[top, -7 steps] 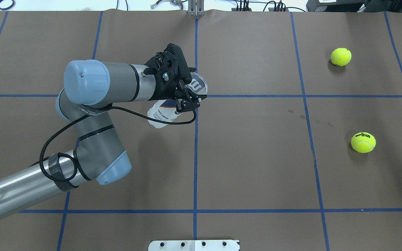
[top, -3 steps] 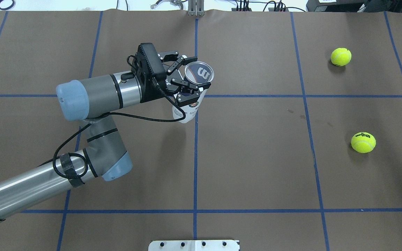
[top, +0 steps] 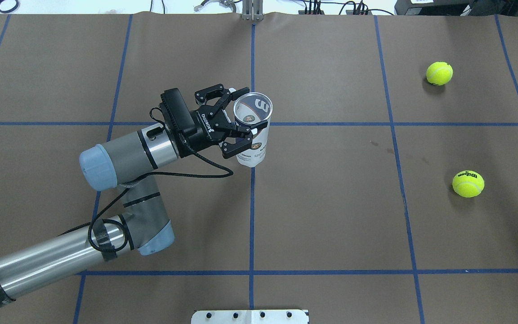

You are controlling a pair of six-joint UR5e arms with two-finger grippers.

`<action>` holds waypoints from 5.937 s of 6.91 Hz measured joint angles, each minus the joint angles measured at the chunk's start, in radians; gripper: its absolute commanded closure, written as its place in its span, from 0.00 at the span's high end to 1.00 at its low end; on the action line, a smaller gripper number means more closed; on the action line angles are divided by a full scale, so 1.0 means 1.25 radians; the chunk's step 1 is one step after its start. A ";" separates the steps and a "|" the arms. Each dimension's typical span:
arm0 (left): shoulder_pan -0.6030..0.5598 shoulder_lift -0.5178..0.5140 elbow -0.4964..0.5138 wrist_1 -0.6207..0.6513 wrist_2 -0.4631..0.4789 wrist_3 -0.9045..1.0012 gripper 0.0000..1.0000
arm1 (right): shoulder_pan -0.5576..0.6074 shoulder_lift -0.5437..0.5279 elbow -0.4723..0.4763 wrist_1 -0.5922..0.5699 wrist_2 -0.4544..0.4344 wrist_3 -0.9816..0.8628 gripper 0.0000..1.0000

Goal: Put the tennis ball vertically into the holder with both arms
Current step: 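Rotate the can upright with the left gripper and set it on the table, then lower the right gripper onto the nearer yellow tennis ball and grasp it, then lift the ball with the right gripper and carry it over the can, then lower the ball into the can's open top with the right gripper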

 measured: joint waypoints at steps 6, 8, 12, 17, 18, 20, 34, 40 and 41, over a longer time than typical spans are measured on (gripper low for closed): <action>0.061 0.011 0.041 -0.090 0.055 0.002 0.55 | -0.130 0.015 -0.001 0.060 -0.010 0.170 0.99; 0.062 0.013 0.043 -0.093 0.055 0.001 0.55 | -0.264 0.016 -0.002 0.059 -0.102 0.280 0.99; 0.062 0.013 0.043 -0.093 0.056 0.001 0.56 | -0.376 0.018 -0.049 0.061 -0.185 0.311 0.99; 0.061 0.012 0.041 -0.093 0.059 0.001 0.56 | -0.439 0.051 -0.103 0.062 -0.229 0.334 0.81; 0.062 0.012 0.041 -0.093 0.059 0.001 0.56 | -0.443 0.056 -0.113 0.062 -0.232 0.335 0.59; 0.062 0.013 0.041 -0.093 0.059 0.001 0.57 | -0.445 0.063 -0.129 0.061 -0.231 0.336 0.00; 0.079 0.019 0.055 -0.132 0.059 0.037 0.70 | -0.442 0.501 0.032 0.040 -0.083 0.929 0.00; 0.084 0.018 0.056 -0.131 0.060 0.038 0.95 | -0.577 0.661 -0.031 0.036 -0.201 1.061 0.00; 0.085 0.018 0.056 -0.130 0.060 0.038 0.97 | -0.587 0.671 -0.038 0.029 -0.210 1.064 0.00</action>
